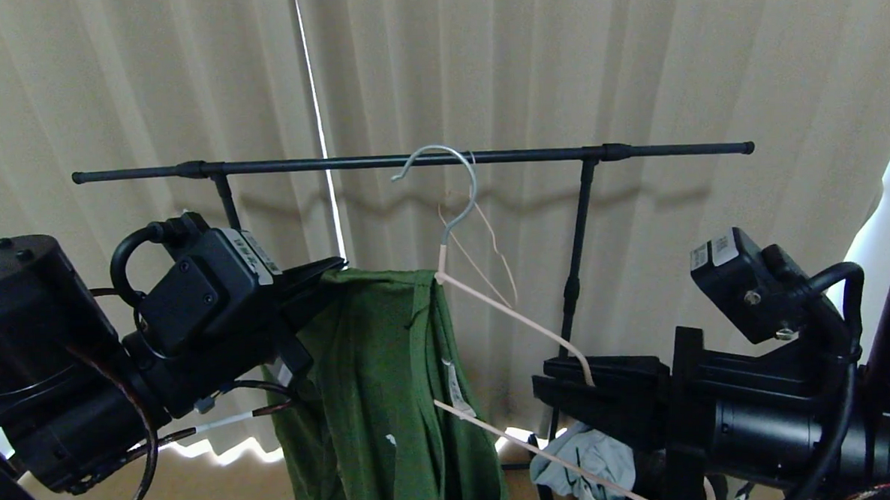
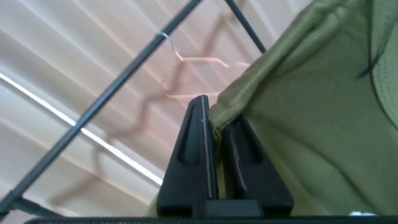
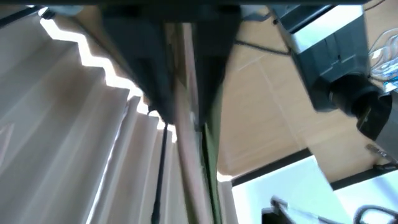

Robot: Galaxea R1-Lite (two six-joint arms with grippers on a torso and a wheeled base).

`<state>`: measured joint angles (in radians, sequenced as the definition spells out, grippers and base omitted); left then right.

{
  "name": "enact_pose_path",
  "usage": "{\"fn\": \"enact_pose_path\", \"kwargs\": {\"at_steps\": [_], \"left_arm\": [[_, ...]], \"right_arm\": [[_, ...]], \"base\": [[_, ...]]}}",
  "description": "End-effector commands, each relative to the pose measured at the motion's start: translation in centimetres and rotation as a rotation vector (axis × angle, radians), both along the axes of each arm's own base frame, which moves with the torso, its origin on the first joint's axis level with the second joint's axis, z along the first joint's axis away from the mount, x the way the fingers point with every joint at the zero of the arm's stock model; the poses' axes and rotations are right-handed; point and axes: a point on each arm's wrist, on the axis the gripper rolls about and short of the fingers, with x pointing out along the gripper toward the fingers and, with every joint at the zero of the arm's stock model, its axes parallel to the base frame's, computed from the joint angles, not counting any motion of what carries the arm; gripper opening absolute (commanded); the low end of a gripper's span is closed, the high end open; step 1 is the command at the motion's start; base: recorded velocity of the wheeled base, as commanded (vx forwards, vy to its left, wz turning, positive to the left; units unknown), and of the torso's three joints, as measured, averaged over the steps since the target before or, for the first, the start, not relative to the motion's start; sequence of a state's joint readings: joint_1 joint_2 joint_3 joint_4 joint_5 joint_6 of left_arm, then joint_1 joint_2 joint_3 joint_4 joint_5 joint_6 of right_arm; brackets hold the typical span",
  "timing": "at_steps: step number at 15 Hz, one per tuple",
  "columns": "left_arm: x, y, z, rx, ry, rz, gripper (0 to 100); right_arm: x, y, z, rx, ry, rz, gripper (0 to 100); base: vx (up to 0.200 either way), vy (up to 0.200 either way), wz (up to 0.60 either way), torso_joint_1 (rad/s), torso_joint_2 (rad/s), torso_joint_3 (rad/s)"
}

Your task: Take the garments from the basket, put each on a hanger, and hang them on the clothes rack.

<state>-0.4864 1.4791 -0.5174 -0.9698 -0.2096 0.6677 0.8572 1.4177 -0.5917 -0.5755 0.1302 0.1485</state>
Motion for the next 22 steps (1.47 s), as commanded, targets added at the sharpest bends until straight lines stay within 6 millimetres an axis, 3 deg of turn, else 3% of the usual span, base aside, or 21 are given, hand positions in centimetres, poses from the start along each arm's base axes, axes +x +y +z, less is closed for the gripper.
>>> {"fn": "enact_pose_path", "kwargs": {"at_steps": [1,4,8,13,16,19,22], "left_arm": [[0.1,0.1,0.1,-0.003,-0.005,0.007,0],[0.4,0.6,0.1,-0.004,-0.008,0.093,0],[1.1,2.5,0.2,-0.001,-0.011,0.360,0],[0.5,3.1,0.8,0.001,-0.005,0.475,0],[0.3,3.3,2.0,-0.025,-0.038,0.523,0],[0.0,3.4,3.4,-0.061,-0.081,0.538,0],[-0.5,3.1,2.9,-0.058,-0.066,0.516,0]], "right_arm": [[0.0,0.0,-0.2,-0.013,0.002,0.001,100],[0.2,-0.1,-0.2,-0.020,-0.014,-0.012,100],[2.3,-2.3,-0.8,-0.139,-0.122,-0.152,100],[3.0,-1.9,-2.3,-0.201,-0.087,-0.208,100],[3.0,-0.4,-3.2,-0.218,-0.051,-0.190,100],[1.8,2.8,-4.1,-0.199,0.017,-0.159,100],[1.6,5.6,-4.6,-0.182,0.057,-0.148,100]], "base": [[0.000,0.000,0.00,0.000,0.00,0.000],[0.000,0.000,0.00,0.000,0.00,0.000],[0.000,0.000,0.00,0.000,0.00,0.000],[0.000,0.000,0.00,0.000,0.00,0.000],[0.000,0.000,0.00,0.000,0.00,0.000],[0.000,0.000,0.00,0.000,0.00,0.000],[0.000,0.000,0.00,0.000,0.00,0.000]]}}
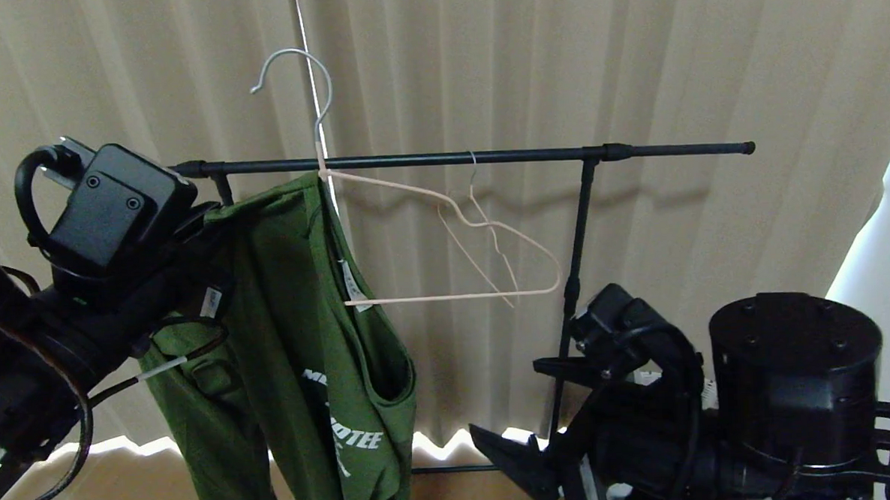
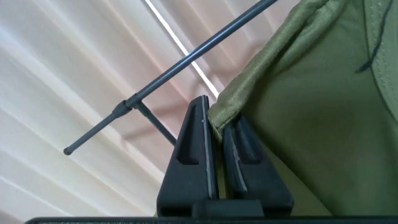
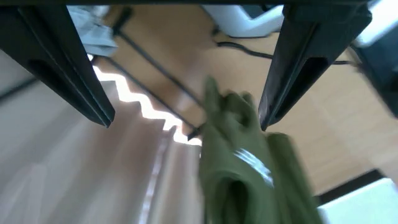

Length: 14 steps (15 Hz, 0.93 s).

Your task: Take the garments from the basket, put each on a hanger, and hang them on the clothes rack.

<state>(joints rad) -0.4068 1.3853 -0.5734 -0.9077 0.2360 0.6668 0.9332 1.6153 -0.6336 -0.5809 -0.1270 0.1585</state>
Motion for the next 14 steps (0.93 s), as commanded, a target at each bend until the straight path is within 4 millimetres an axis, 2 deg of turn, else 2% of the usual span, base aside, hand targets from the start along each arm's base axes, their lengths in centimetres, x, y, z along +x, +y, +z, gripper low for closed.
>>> {"fn": "enact_pose_path", "kwargs": {"at_steps": [1,8,14], "left_arm": [[-0.5,-0.1,-0.5,-0.004,0.015,-0.014,0],[-2.0,-0.3,-0.4,-0.015,0.004,-0.050,0],[-2.8,-0.7,0.1,-0.026,-0.017,-0.089,0]], "right_arm": [[0.4,2.5,-1.2,-0.018,0.031,0.014,100],[3.2,6.4,-4.1,-0.006,0.003,-0.039,100],[4.3,6.6,-5.1,-0.027,0.012,-0.077,100]], "base": [[0.000,0.000,0.00,0.000,0.00,0.000],[0.000,0.000,0.00,0.000,0.00,0.000],[0.000,0.000,0.00,0.000,0.00,0.000]]}}
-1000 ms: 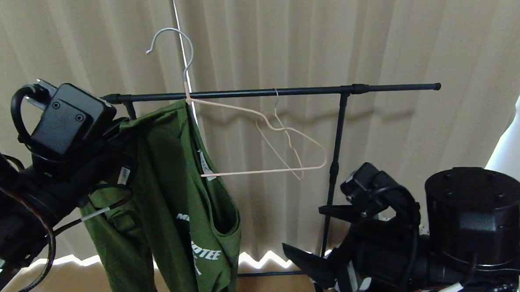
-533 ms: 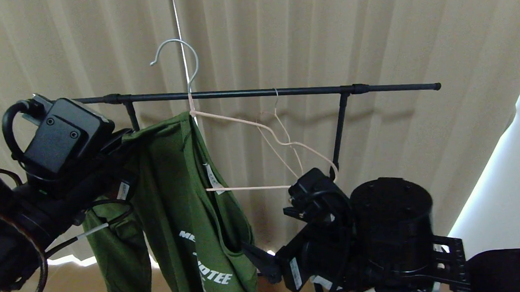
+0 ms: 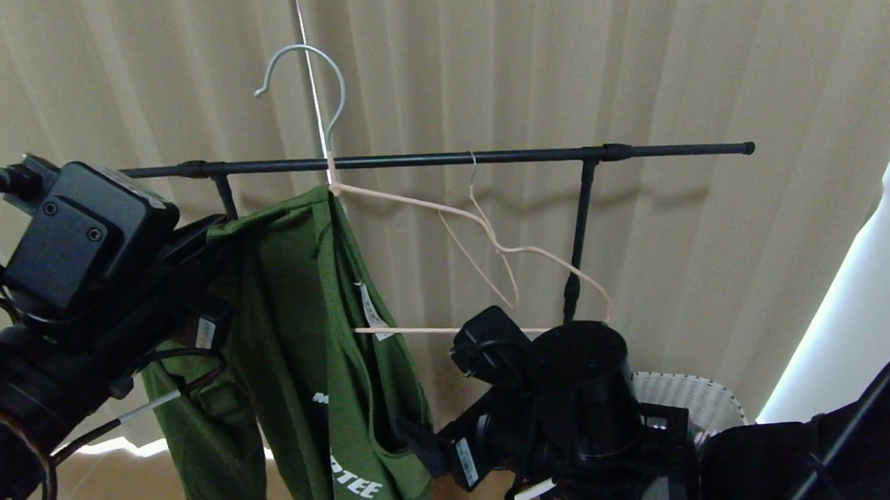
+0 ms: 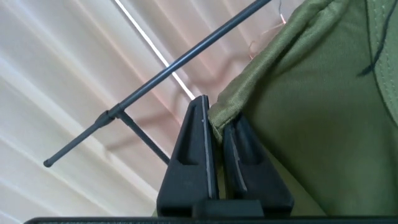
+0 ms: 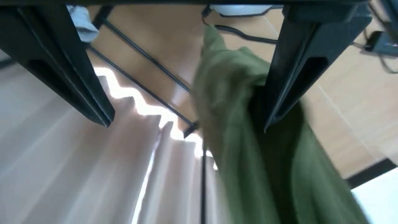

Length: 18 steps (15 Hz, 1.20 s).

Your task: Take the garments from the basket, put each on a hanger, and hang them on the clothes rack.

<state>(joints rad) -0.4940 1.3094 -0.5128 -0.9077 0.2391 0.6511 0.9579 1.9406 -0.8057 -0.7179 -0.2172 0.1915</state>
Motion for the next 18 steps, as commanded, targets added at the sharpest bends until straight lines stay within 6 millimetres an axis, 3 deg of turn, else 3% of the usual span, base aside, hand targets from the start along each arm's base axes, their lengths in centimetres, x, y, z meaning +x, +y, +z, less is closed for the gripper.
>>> {"fn": "enact_pose_path", "kwargs": {"at_steps": [1,5,9,14,18], "left_arm": [[-0.2,0.1,0.2,-0.006,-0.010,-0.001,0],[0.0,0.5,0.2,-0.007,-0.009,0.040,0],[0.6,1.5,-0.2,0.004,0.005,0.105,0],[0.4,2.1,-1.6,0.033,0.051,0.124,0],[0.5,3.1,-2.8,0.115,0.079,0.176,0]], "right_arm": [[0.4,-0.2,-0.8,-0.021,0.013,-0.018,100],[0.7,-2.9,-1.0,-0.059,0.016,-0.116,100],[0.5,-6.6,1.4,-0.015,-0.018,-0.190,100],[2.0,-11.0,4.0,0.047,-0.075,-0.334,100],[1.9,-12.3,5.5,0.085,-0.112,-0.365,100]], "base": [[0.000,0.000,0.00,0.000,0.00,0.000],[0.000,0.000,0.00,0.000,0.00,0.000],[0.000,0.000,0.00,0.000,0.00,0.000],[0.000,0.000,0.00,0.000,0.00,0.000],[0.000,0.000,0.00,0.000,0.00,0.000]]}}
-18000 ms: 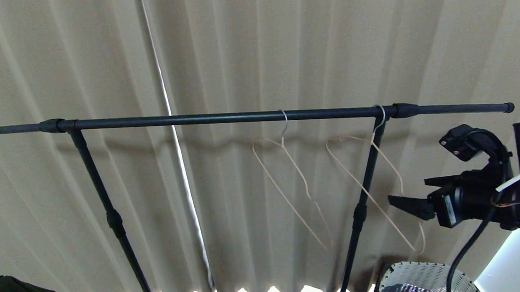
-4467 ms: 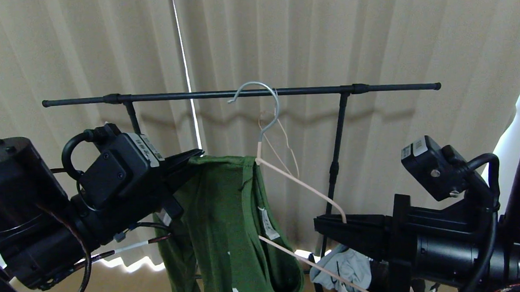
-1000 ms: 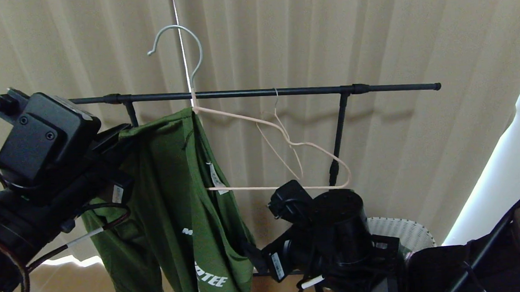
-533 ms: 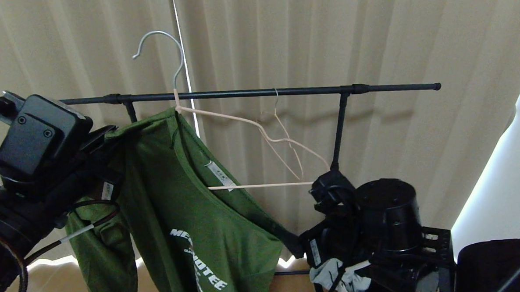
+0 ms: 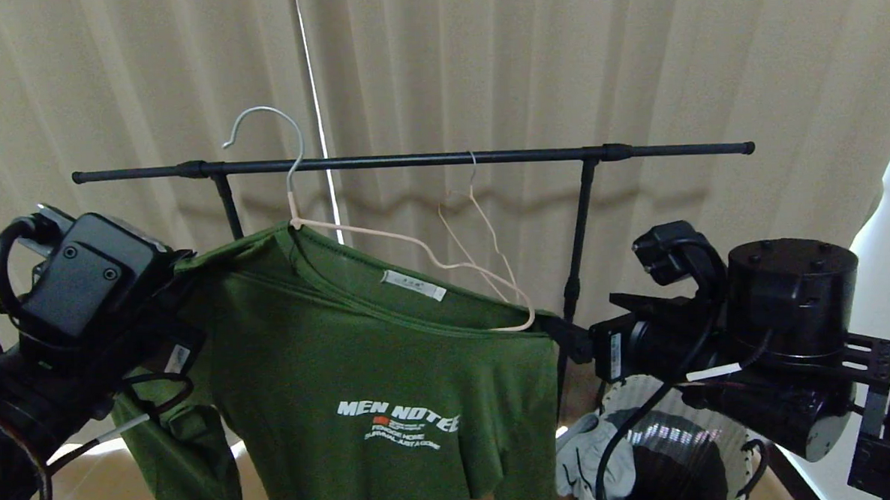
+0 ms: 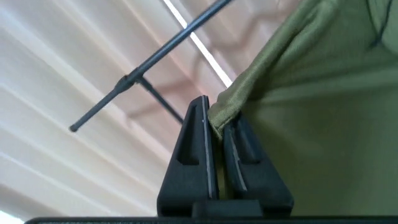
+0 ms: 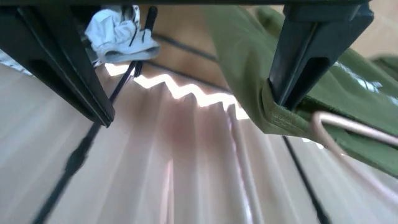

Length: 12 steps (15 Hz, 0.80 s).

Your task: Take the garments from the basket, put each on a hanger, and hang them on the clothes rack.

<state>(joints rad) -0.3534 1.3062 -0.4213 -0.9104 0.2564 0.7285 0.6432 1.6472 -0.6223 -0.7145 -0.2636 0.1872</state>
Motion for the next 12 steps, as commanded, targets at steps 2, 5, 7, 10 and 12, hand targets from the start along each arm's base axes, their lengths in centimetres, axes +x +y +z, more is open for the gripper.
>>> {"fn": "enact_pose_path", "kwargs": {"at_steps": [2,5,7,10,12], "left_arm": [[0.1,0.6,-0.8,0.037,0.023,0.028,0],[0.0,0.6,-2.0,0.056,0.069,0.026,0],[0.0,0.5,-2.5,0.064,0.091,0.018,0],[0.2,0.4,-2.7,0.071,0.102,0.016,0],[0.2,0.2,-2.6,0.067,0.098,0.006,0]], "right_arm": [[-0.4,-0.6,1.2,0.024,-0.034,-0.008,100],[-0.5,-0.6,1.9,0.035,-0.050,0.003,100],[-0.4,-0.5,2.1,0.038,-0.047,0.021,100],[-0.2,0.6,3.8,0.055,-0.048,0.090,100],[-1.1,1.9,4.6,0.056,-0.034,0.174,100]], "base": [[0.000,0.000,0.00,0.000,0.00,0.000],[0.000,0.000,0.00,0.000,0.00,0.000],[0.000,0.000,0.00,0.000,0.00,0.000],[0.000,0.000,0.00,0.000,0.00,0.000],[0.000,0.000,0.00,0.000,0.00,0.000]]}}
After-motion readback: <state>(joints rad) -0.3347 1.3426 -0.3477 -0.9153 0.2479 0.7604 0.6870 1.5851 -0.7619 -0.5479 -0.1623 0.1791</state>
